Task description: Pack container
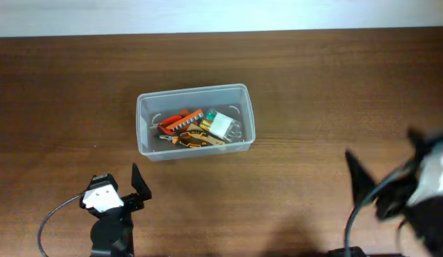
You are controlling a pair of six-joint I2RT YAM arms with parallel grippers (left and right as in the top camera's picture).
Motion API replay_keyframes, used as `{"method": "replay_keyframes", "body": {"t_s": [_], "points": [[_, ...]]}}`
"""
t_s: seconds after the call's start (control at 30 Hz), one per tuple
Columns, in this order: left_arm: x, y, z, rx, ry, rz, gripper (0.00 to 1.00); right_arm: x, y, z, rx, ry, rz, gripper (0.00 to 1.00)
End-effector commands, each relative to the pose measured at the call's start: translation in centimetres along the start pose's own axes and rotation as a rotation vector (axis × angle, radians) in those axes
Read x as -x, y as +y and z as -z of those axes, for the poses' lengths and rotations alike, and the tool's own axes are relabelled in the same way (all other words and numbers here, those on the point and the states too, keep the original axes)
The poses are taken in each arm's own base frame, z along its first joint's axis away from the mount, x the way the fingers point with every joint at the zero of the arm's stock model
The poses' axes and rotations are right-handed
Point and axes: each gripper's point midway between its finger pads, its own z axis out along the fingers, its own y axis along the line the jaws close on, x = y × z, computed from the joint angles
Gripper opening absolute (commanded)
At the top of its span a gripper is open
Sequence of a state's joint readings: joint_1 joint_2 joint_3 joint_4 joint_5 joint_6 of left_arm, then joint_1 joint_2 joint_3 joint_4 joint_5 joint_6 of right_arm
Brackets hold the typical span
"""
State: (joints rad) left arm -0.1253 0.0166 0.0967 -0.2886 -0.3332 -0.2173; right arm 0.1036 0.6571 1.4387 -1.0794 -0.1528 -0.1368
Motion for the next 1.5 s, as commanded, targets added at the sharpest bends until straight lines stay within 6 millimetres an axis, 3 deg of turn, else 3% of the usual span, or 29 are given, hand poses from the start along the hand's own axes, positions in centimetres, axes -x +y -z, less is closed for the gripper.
{"method": "replay_keyframes", "body": {"t_s": [0.0,0.13,0.2,0.37,0.7,0.8,1.47], "points": [[-0.2,0.0,0.0,-0.001,0.002,-0.011,0.99,-7.8,1.8,-1.7,0.07,0.086,-0.014,0.98],[-0.2,0.0,0.0,0.0,0.002,-0.011,0.99,-16.8,4.1,-3.0,0.147,0.123,-0.036,0.98],[-0.2,0.0,0.0,-0.001,0.002,-0.011,0.99,-19.9,4.3,-4.2,0.149,0.122,-0.038,0.99],[-0.2,0.0,0.0,-0.001,0.002,-0.011,0.99,-24.5,4.1,-7.6,0.138,0.142,-0.053,0.98],[-0.2,0.0,0.0,-0.001,0.002,-0.011,0.99,-30.9,4.2,-10.7,0.149,0.263,-0.088,0.99],[-0.2,0.0,0.0,-0.001,0.002,-0.011,0.99,-31.9,4.3,-10.9,0.151,0.285,-0.095,0.98],[-0.1,0.0,0.0,-0.001,0.002,-0.01,0.99,-31.7,4.2,-10.9,0.144,0.274,-0.09,0.98]]}}
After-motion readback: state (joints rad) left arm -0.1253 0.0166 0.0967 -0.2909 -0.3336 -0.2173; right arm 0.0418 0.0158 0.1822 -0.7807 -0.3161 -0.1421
